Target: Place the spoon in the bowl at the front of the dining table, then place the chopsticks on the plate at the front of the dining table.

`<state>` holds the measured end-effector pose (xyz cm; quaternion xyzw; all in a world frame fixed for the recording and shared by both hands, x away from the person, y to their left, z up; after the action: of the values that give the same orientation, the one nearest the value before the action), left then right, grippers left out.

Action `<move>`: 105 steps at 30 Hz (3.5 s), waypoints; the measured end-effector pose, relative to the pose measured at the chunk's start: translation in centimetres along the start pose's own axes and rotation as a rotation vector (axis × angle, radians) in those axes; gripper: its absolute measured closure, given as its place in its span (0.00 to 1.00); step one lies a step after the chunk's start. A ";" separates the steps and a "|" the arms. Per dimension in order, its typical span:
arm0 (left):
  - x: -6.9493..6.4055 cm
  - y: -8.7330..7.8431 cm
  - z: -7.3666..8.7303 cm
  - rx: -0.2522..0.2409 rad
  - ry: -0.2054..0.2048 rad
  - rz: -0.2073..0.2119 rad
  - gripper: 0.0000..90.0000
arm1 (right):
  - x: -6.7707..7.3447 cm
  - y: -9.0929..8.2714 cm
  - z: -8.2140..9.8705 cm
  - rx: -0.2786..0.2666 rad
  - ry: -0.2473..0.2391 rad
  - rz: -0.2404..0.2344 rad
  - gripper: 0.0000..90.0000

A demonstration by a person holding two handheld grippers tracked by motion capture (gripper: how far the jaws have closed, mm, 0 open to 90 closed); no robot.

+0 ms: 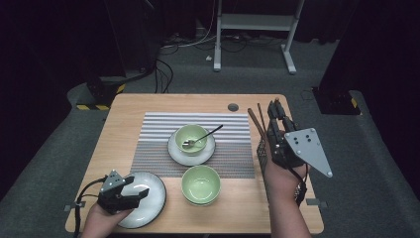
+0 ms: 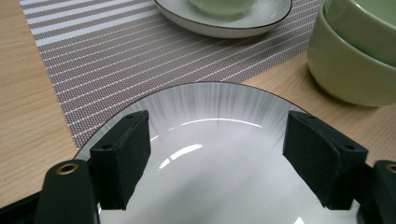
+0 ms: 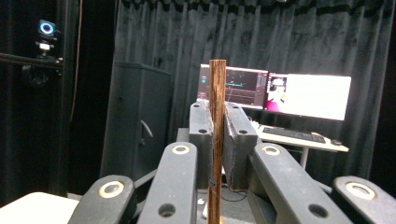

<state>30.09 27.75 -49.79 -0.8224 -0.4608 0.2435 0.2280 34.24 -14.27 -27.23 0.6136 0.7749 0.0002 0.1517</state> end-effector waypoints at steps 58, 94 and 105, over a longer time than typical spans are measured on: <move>-8.6 1.8 -5.4 -0.135 0.139 0.120 0.27 | 6.4 0.2 3.8 0.029 0.098 -0.252 0.92; -10.6 4.7 -7.7 -0.178 0.081 0.161 0.29 | 9.5 0.3 1.7 -0.004 0.114 -0.321 0.92; -11.3 5.0 -7.8 -0.200 0.077 0.186 0.28 | 10.6 0.0 1.6 -0.012 0.143 -0.353 0.92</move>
<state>32.97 14.42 -44.61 -0.8888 -0.3956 0.1848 0.1388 32.52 -4.54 -31.27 0.4655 0.8793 0.0218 0.0978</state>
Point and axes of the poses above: each handheld gripper's, and its own axes: y roughly forward along the jaws, z roughly out of its underside, x roughly to its left, the point moved 3 cm from there along y, roughly forward along the jaws, and after that the axes turned 8 degrees about -y, right-handed, at the moved point
